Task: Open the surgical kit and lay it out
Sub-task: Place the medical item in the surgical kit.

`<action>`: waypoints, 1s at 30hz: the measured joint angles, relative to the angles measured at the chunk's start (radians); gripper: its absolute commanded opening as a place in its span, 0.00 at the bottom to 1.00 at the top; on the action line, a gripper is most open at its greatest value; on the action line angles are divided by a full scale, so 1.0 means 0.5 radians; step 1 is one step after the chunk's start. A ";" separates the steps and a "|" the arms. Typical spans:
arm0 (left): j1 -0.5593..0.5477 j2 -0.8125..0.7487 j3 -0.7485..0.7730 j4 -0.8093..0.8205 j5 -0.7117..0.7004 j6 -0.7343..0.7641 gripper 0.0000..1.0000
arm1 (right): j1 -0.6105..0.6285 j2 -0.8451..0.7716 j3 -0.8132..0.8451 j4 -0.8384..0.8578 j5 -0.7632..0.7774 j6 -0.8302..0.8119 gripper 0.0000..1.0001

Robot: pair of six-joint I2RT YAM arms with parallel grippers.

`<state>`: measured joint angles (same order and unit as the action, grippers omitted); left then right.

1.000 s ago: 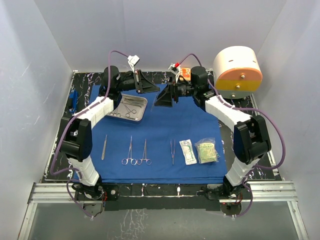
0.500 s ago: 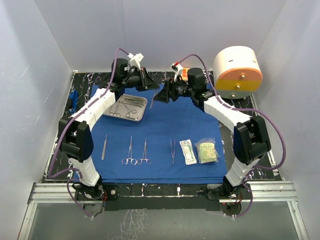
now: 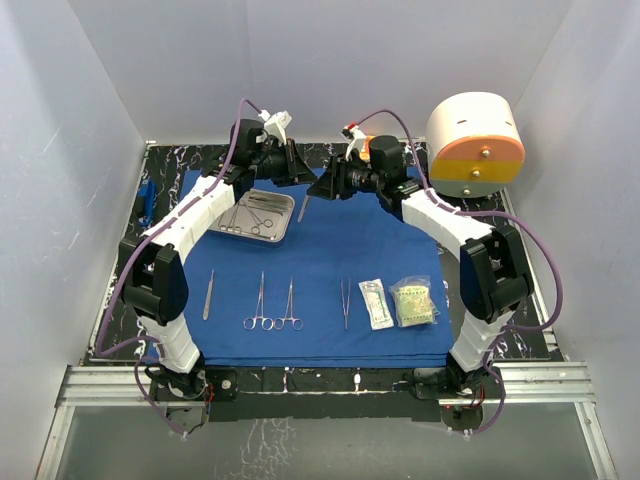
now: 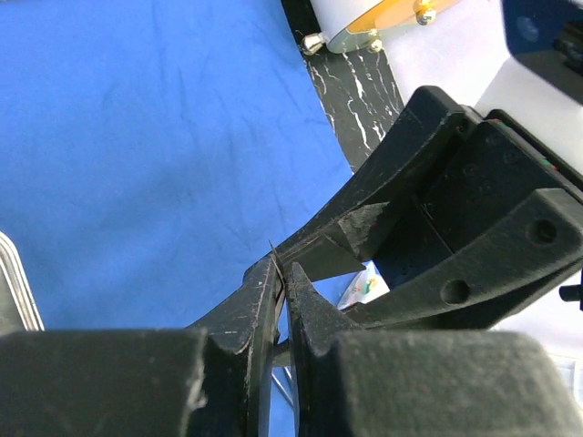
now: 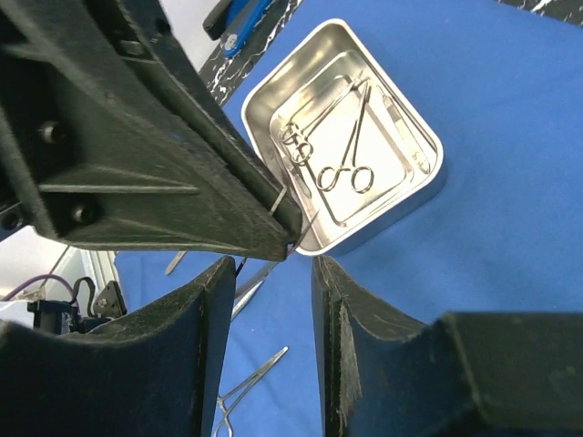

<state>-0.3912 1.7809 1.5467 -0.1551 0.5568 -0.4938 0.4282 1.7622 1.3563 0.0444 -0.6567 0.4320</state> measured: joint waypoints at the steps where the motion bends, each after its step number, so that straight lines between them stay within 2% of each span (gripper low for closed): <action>1: 0.000 0.000 0.000 -0.008 -0.005 0.003 0.00 | 0.001 0.011 0.000 -0.003 0.012 0.002 0.36; 7: -0.020 0.005 0.000 -0.022 -0.054 0.018 0.00 | 0.005 0.031 0.003 -0.013 0.030 0.044 0.31; 18: -0.043 0.008 0.000 -0.014 -0.115 0.038 0.00 | 0.008 0.050 0.003 0.020 0.032 0.163 0.00; 28: -0.037 0.008 -0.024 0.049 -0.053 0.170 0.42 | -0.008 0.045 -0.051 0.028 0.067 0.179 0.00; 30: -0.034 0.003 -0.028 0.060 0.011 0.208 0.48 | -0.018 0.042 -0.101 0.034 0.075 0.178 0.00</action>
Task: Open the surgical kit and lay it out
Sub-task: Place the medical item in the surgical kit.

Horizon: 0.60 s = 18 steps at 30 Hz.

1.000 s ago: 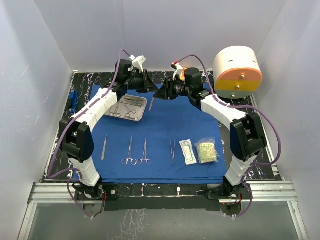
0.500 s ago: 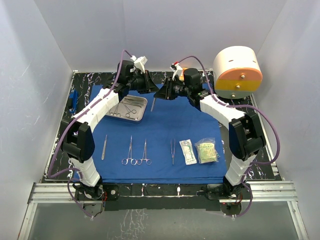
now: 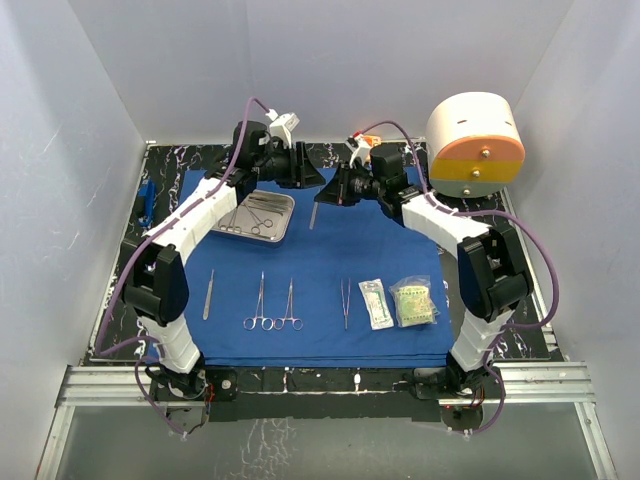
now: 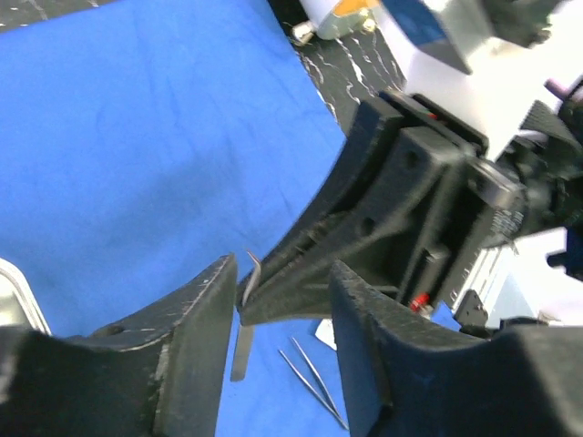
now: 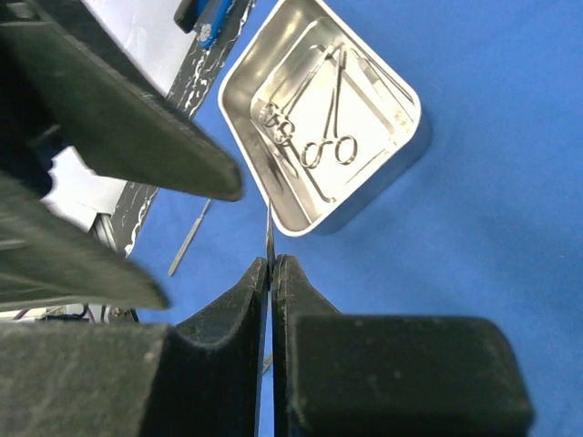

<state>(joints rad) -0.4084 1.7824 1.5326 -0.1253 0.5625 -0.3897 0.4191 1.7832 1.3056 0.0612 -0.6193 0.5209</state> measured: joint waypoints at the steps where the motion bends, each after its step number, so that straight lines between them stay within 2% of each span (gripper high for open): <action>1: 0.002 -0.005 -0.007 0.005 0.035 0.018 0.50 | -0.007 -0.004 -0.024 0.006 0.001 -0.001 0.00; 8: 0.132 -0.111 -0.121 0.087 0.352 0.082 0.56 | -0.111 -0.111 -0.223 0.117 -0.072 -0.007 0.00; 14: 0.349 -0.285 -0.314 0.280 0.729 0.117 0.57 | -0.209 -0.211 -0.290 0.399 -0.369 0.057 0.00; 18: 0.350 -0.344 -0.475 0.458 0.959 0.087 0.56 | -0.224 -0.269 -0.290 0.640 -0.615 0.140 0.00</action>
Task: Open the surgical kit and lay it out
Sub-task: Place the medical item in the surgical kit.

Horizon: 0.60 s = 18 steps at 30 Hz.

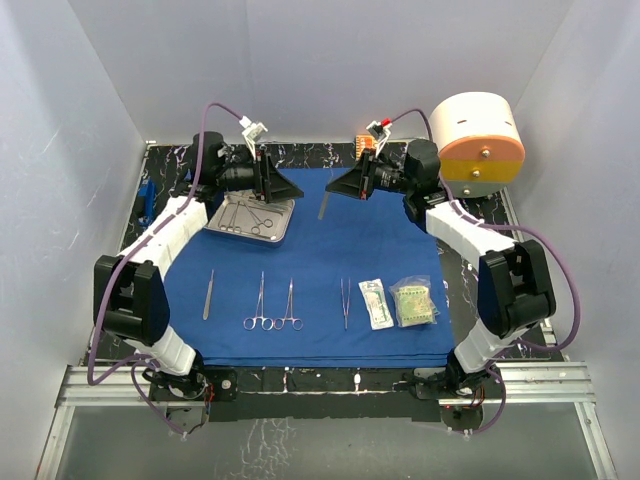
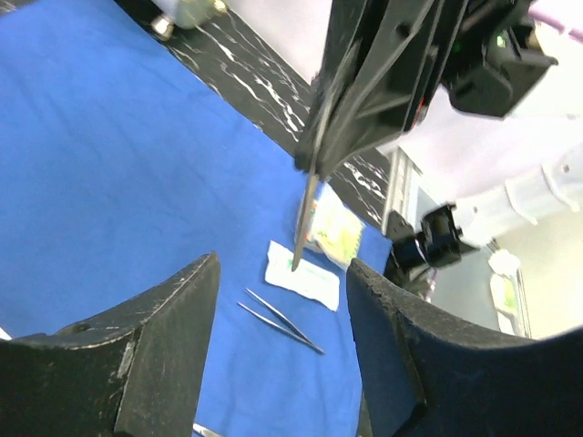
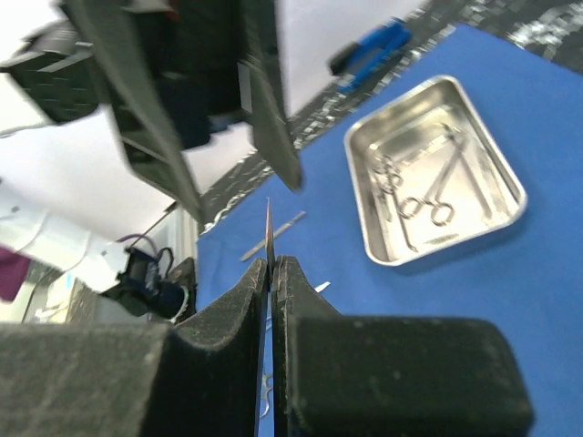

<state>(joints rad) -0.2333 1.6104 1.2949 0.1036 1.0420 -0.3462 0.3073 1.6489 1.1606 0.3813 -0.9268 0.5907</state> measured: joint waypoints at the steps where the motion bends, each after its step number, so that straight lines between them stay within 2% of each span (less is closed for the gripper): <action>1: -0.003 -0.005 -0.046 0.054 0.054 -0.027 0.54 | 0.001 -0.015 0.000 0.067 -0.065 0.034 0.00; 5: -0.026 -0.005 -0.190 0.266 0.187 -0.183 0.47 | 0.008 -0.071 -0.035 0.364 -0.275 0.196 0.00; 9: -0.076 -0.005 -0.202 0.408 0.252 -0.287 0.42 | 0.022 -0.080 -0.086 0.589 -0.388 0.333 0.00; 18: -0.204 0.012 -0.197 0.611 0.328 -0.443 0.24 | 0.050 -0.080 -0.128 0.804 -0.471 0.496 0.00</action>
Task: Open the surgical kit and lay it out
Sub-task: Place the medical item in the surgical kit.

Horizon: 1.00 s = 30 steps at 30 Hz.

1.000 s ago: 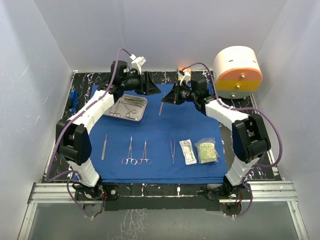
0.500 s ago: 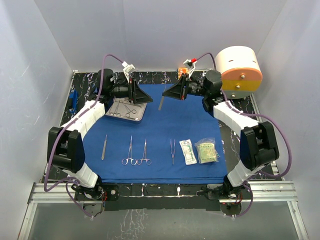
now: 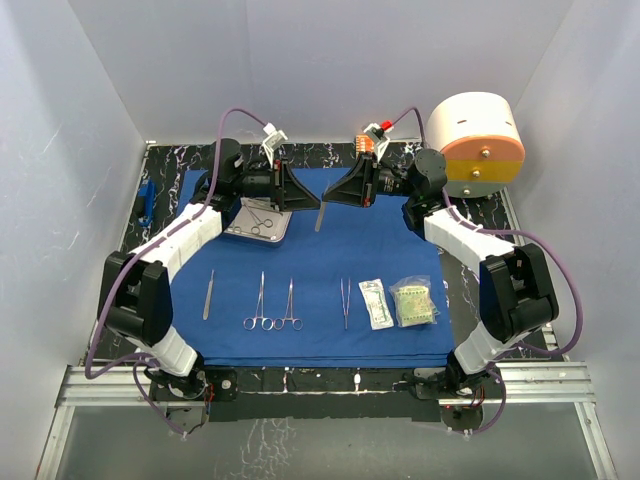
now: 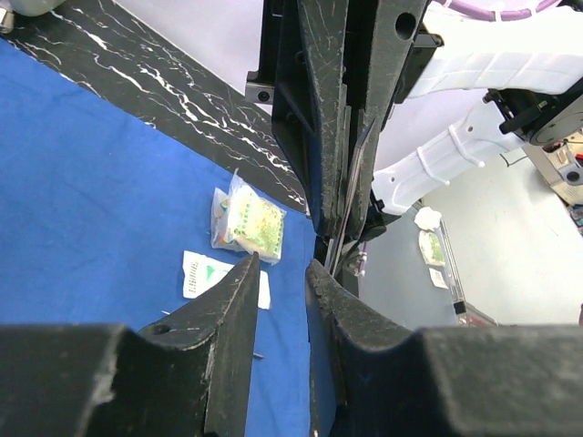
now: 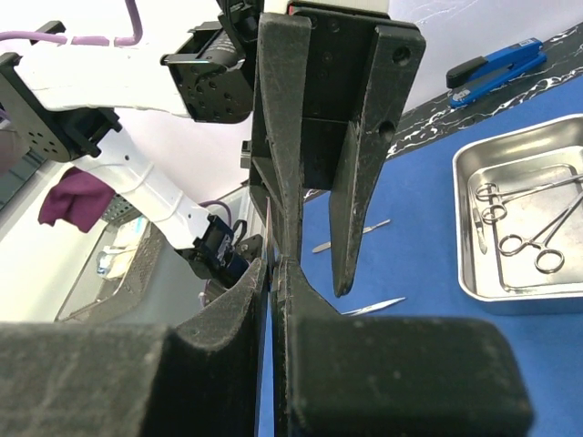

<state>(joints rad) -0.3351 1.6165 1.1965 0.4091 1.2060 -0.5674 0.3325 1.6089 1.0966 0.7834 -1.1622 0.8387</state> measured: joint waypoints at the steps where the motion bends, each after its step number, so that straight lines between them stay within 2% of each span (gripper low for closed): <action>1: -0.011 0.006 0.001 0.008 0.005 -0.006 0.23 | 0.002 0.000 -0.002 0.018 0.000 0.010 0.00; 7: -0.056 0.043 0.002 0.031 0.024 -0.040 0.20 | 0.005 0.002 -0.027 0.073 0.018 0.040 0.00; 12: -0.076 0.055 0.005 0.013 0.021 -0.018 0.37 | 0.005 0.005 -0.029 0.072 0.021 0.039 0.00; 20: -0.034 0.055 0.158 -0.418 -0.146 0.321 0.45 | 0.002 0.002 -0.028 -0.167 -0.024 -0.217 0.00; 25: 0.029 0.053 0.162 -0.457 -0.113 0.346 0.49 | -0.001 0.002 -0.028 -0.353 -0.032 -0.360 0.00; 30: -0.008 0.052 0.153 -0.387 -0.042 0.293 0.48 | 0.005 0.002 -0.028 -0.346 -0.030 -0.330 0.00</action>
<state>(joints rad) -0.3393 1.6424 1.2728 0.2157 1.1851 -0.4210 0.3351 1.6100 1.0824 0.6106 -1.1770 0.6735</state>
